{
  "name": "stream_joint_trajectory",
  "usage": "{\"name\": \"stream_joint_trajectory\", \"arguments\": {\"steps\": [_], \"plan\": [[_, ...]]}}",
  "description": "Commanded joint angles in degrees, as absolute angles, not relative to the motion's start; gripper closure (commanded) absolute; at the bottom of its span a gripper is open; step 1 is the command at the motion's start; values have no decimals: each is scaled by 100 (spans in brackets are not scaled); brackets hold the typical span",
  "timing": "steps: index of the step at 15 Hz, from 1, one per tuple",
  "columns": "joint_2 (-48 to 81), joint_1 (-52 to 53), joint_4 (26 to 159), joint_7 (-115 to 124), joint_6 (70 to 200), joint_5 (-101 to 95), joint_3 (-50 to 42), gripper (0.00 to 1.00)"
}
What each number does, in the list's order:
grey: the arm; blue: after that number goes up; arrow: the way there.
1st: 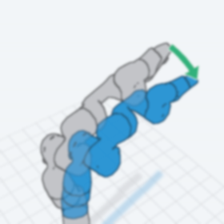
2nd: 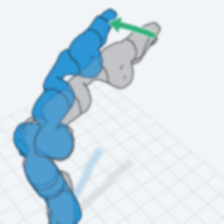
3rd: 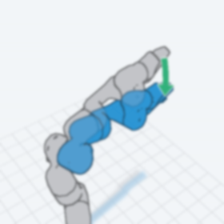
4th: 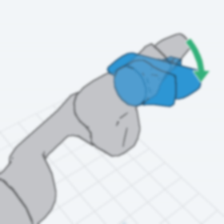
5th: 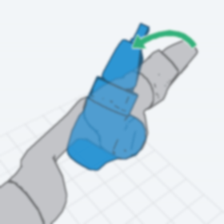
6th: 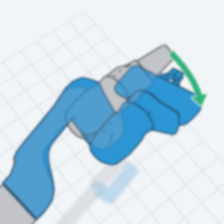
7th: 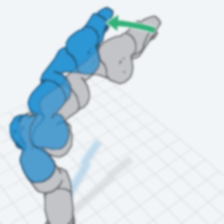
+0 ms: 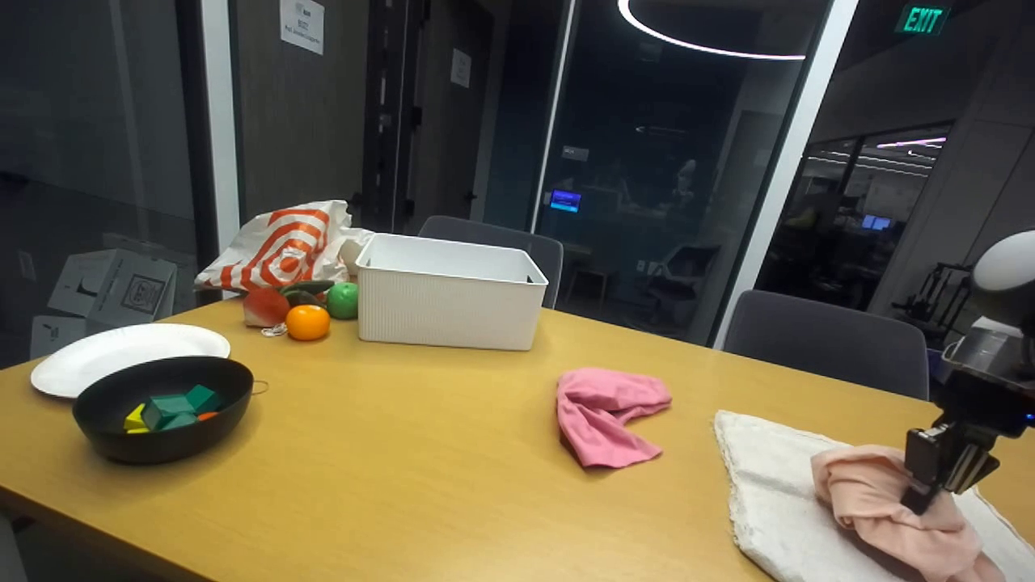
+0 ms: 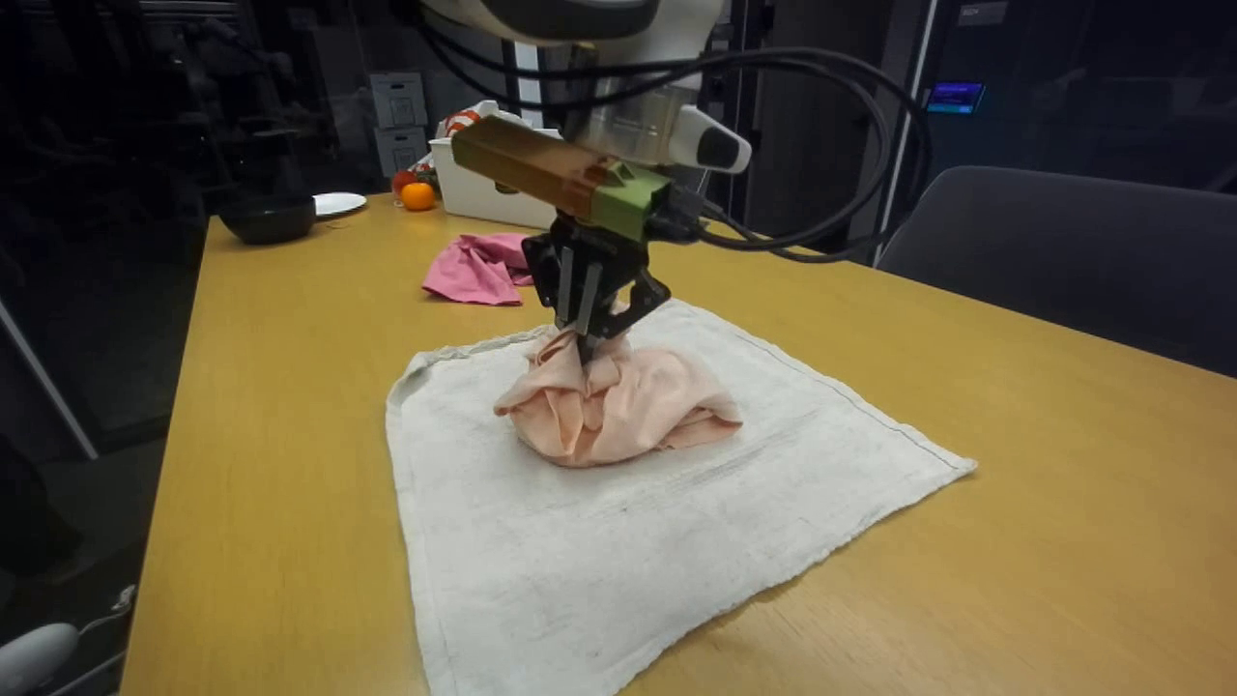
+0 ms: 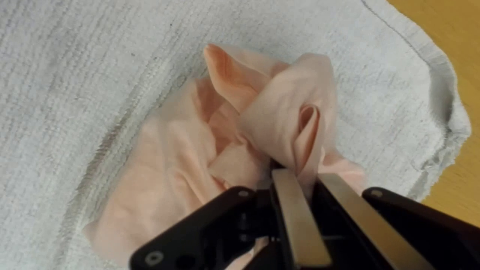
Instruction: Put the shirts on the white towel and then cover the shirts with the towel
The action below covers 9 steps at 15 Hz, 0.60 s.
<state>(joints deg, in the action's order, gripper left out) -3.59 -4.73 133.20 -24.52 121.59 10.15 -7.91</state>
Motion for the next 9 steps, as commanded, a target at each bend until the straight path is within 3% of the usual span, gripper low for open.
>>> {"name": "stream_joint_trajectory", "arguments": {"steps": [1, 4, 5, 6, 9], "plan": [[49, -493, 13288, -2110, 12535, 683, -701, 97], [244, -507, 13281, -2005, 12631, 644, -660, 97], [250, -513, 13283, -2004, 12634, 690, -651, 64], [230, -516, 13283, -1989, 12618, 698, -643, 64], [-132, -535, 13235, -1752, 12313, 406, -675, 43]]}}
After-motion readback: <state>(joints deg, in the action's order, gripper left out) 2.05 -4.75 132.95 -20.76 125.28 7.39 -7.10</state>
